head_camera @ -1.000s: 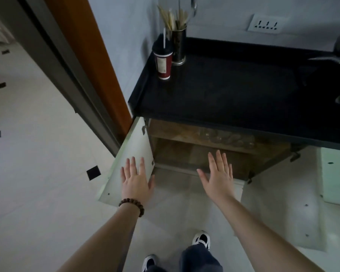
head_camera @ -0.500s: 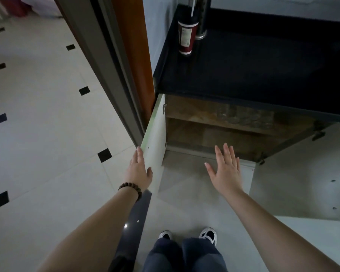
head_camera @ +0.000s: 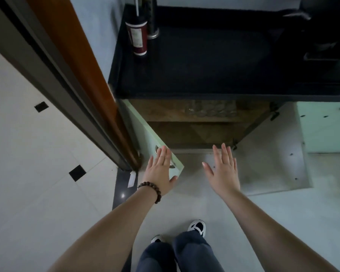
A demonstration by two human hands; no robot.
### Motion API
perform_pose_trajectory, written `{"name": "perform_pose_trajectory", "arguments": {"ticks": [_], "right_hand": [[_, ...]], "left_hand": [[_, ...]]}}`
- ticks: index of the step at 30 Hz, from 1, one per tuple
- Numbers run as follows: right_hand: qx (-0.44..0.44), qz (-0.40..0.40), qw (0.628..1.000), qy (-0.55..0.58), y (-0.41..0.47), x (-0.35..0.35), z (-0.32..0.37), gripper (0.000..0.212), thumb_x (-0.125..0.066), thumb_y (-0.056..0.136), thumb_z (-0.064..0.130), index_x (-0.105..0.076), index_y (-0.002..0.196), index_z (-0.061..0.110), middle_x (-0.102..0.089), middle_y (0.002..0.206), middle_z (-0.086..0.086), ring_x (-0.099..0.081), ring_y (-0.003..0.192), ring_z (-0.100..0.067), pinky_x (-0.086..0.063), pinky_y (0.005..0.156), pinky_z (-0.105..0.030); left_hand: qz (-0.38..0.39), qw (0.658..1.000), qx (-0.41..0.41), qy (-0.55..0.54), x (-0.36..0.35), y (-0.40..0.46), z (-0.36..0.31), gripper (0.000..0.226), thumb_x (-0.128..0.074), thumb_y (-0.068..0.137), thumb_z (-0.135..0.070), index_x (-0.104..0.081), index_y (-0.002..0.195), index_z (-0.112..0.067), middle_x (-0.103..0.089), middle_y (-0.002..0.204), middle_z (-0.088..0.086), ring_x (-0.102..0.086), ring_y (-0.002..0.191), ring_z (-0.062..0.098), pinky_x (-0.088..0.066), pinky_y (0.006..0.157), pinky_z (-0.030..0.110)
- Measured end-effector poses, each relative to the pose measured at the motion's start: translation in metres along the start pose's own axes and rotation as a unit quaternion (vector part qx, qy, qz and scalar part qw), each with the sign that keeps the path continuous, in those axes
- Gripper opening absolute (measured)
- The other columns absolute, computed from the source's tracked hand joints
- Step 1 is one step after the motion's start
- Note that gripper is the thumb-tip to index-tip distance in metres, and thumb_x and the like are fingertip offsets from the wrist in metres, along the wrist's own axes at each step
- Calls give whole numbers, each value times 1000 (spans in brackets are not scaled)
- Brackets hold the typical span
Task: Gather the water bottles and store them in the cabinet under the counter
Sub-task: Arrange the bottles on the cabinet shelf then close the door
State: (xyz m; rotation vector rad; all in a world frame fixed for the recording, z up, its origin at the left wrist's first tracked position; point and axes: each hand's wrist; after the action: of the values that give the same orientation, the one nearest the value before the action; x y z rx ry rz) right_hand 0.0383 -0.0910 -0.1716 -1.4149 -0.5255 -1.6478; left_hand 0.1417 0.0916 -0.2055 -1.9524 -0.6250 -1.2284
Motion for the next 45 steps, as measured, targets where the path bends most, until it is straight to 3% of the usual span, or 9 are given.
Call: {"name": "perform_pose_trajectory", "arguments": {"ticks": [7,16,26,36,45], "right_hand": [[-38,-27,998,33,32,16,-37,68,-36,98,50,-8,154,22,4,162,-5,10,149,-21,0,120,-39],[-22,-12,999,40,104,28,-63,68,-36,97,51,-10,154,23,4,162,-3,13,148,-19,2,120,-39],[-34,1,999,30,145,20,-62,69,-32,95,55,-8,154,26,5,162,-1,14,148,-20,3,121,-40],[-95,-48,994,34,113,42,-80,68,-33,96,53,-10,154,26,4,162,-1,13,148,-20,4,119,-38],[-251,-66,966,0,42,76,-197,71,-31,99,51,2,154,21,17,160,-2,22,146,-19,4,121,-42]], "left_hand": [[22,999,-28,35,14,58,-33,89,-44,95,-50,17,152,-17,20,160,4,17,147,23,7,117,42],[32,998,7,51,30,129,-71,94,-44,95,-48,28,147,-16,30,157,6,24,145,25,8,118,48],[32,996,-5,77,49,184,-70,94,-44,96,-48,26,148,-15,32,156,8,23,145,26,9,116,49],[-13,993,-100,59,65,175,-88,82,-40,97,-46,9,153,-12,4,163,9,7,149,26,-2,120,50],[-7,983,-176,59,44,162,-171,75,-33,97,-51,1,154,-16,-5,163,4,5,150,23,-3,121,48]]}}
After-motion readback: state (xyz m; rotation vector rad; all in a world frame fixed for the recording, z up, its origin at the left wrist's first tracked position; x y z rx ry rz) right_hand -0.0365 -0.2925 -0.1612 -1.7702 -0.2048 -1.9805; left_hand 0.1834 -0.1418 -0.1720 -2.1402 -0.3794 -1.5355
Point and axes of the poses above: each hand's wrist, its own y-axis towards the middle knuckle, its own x-axis out of the back of the hand, z = x × y
